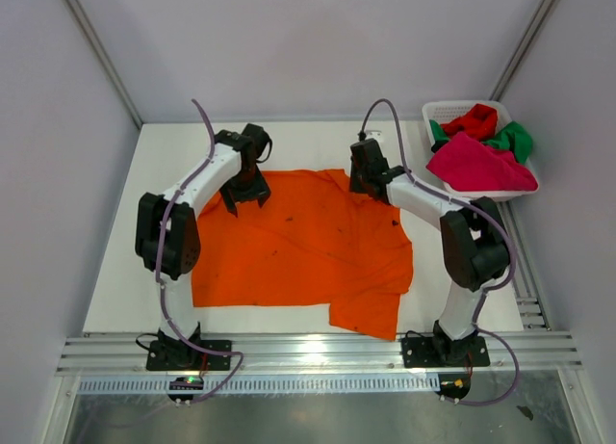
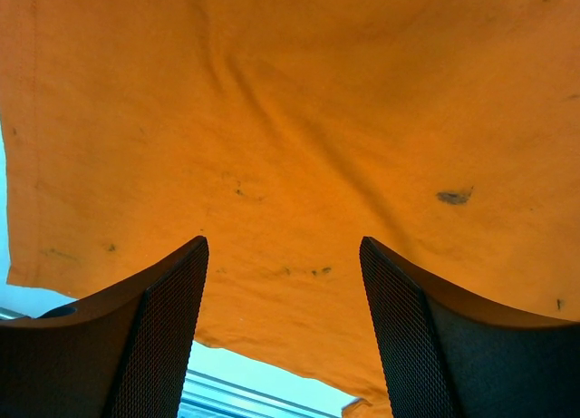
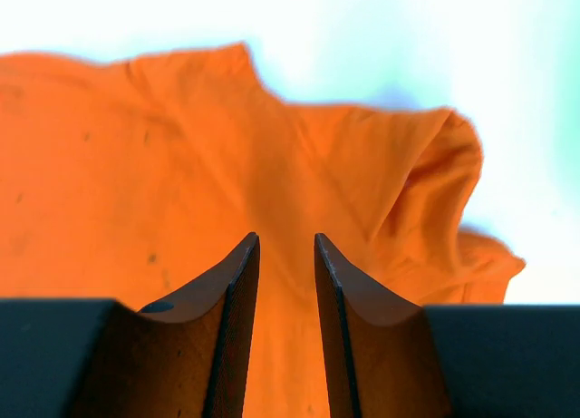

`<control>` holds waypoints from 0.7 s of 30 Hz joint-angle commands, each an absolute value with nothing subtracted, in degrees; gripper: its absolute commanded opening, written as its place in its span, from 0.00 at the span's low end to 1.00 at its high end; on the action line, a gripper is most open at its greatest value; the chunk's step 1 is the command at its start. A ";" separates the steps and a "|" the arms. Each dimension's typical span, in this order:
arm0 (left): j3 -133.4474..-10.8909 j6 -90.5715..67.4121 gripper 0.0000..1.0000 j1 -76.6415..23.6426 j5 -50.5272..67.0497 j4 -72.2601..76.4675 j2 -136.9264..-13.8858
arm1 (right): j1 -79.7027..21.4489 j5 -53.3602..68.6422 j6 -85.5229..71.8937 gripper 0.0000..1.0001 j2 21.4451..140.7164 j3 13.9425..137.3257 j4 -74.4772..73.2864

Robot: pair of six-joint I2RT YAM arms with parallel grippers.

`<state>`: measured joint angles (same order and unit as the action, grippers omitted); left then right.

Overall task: Fold and stack the t-shirts
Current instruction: Flatten out the tshirt

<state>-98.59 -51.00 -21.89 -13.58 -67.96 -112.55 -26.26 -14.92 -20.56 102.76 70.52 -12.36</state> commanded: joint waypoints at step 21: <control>-95.01 -51.42 0.70 -21.88 -13.98 -67.41 -107.40 | -25.32 -27.15 -20.30 0.35 119.09 90.09 -20.56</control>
<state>-95.57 -51.00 -21.89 -13.52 -67.92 -110.10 -25.87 -23.44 -20.80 119.77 87.29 -20.05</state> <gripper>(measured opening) 0.702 0.354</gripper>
